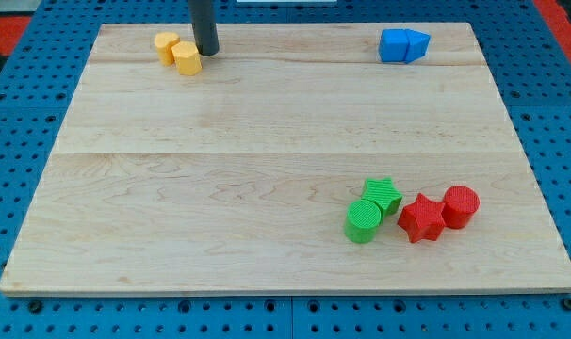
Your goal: Move your arm to the center right side of the board
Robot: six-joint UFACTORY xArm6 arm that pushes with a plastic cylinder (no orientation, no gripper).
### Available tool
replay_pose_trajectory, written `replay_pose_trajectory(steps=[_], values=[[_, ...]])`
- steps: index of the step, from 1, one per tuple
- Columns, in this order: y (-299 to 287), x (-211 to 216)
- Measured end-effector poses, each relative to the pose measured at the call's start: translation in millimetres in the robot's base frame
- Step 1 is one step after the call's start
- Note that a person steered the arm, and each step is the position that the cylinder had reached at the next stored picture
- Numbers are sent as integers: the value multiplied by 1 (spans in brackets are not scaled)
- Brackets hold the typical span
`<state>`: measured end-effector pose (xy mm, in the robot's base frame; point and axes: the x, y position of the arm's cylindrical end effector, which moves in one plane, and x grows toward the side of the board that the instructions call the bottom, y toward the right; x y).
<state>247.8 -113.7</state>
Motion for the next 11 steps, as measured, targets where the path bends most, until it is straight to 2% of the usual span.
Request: replay_pose_trajectory(steps=[2, 4, 6, 7, 8, 9, 10, 11], values=[[73, 0], [121, 3], [97, 89], [103, 148], [181, 148], [215, 160], [283, 164], [339, 149]])
